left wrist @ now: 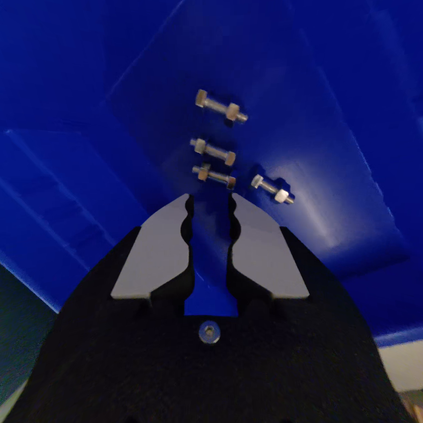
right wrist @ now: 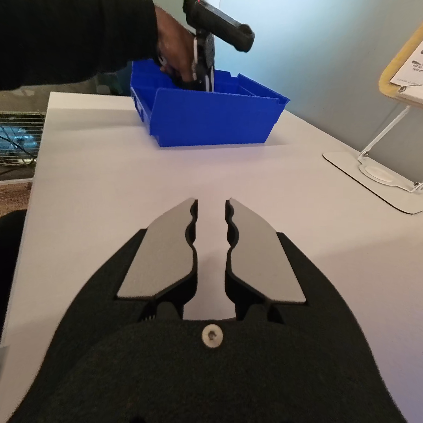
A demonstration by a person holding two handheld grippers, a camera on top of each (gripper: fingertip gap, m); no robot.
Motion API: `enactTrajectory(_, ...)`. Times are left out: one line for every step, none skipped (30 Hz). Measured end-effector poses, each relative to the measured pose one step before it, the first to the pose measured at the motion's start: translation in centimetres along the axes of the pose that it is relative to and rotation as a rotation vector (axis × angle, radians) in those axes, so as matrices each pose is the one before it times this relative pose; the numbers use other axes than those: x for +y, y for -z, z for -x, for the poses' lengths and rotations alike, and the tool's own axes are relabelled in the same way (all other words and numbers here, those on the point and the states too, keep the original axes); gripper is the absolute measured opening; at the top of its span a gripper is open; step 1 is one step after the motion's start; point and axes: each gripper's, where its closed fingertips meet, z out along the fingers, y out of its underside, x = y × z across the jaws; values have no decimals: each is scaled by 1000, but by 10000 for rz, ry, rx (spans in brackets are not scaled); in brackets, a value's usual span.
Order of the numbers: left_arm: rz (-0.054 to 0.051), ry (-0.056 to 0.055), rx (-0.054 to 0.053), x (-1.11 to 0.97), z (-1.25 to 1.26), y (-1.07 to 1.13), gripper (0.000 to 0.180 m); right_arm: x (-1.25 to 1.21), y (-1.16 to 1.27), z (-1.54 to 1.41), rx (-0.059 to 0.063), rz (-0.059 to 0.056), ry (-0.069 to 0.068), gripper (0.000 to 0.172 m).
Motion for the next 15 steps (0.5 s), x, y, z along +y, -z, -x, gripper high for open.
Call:
enactTrajectory(-142, 358, -2, -172, 165, -153, 28, 64, 7, 65, 10, 20, 62, 22)
enactTrajectory(-144, 370, 47, -175, 119, -83, 28, -7, 30, 42, 5, 2, 44, 22)
enactTrajectory(-204, 359, 35, -275, 127, -7, 28, 14, 19, 11, 0, 3, 20, 22)
enactTrajectory(-252, 315, 107, -337, -17, 43, 28, 15, 19, -10, 2, -2, -13, 22)
enactTrajectory(-216, 252, 192, -296, -171, 36, 29, 5, 24, -32, 2, -19, -38, 22)
enactTrajectory(-205, 235, 170, -279, -163, -9, 29, -22, 11, -53, 7, -24, -44, 22)
enactTrajectory(-140, 200, 144, -189, -130, -104, 29, -7, 12, -52, 8, -20, -46, 22)
enactTrajectory(-43, 121, 136, -43, -141, -181, 30, 9, 27, -45, 2, -17, -41, 22)
enactTrajectory(36, 91, 95, 106, -89, -223, 30, -14, 42, -39, 2, -19, -31, 22)
enactTrajectory(116, 56, 29, 261, 24, -231, 31, -20, 38, -30, 7, -29, -20, 22)
enactTrajectory(207, -11, -32, 401, 118, -208, 31, -46, 20, -48, 6, -32, -11, 22)
enactTrajectory(286, -92, -118, 541, 210, -196, 31, -31, 27, -7, 2, -24, -8, 22)
enactTrajectory(316, -123, -236, 607, 366, -131, 31, -13, 36, -21, 1, -21, -13, 22)
enactTrajectory(207, -84, -306, 462, 465, -21, 31, -14, 42, -22, 2, -24, -23, 22)
enactTrajectory(99, -34, -249, 311, 401, 143, 31, -17, 22, -13, -4, -15, -31, 22)
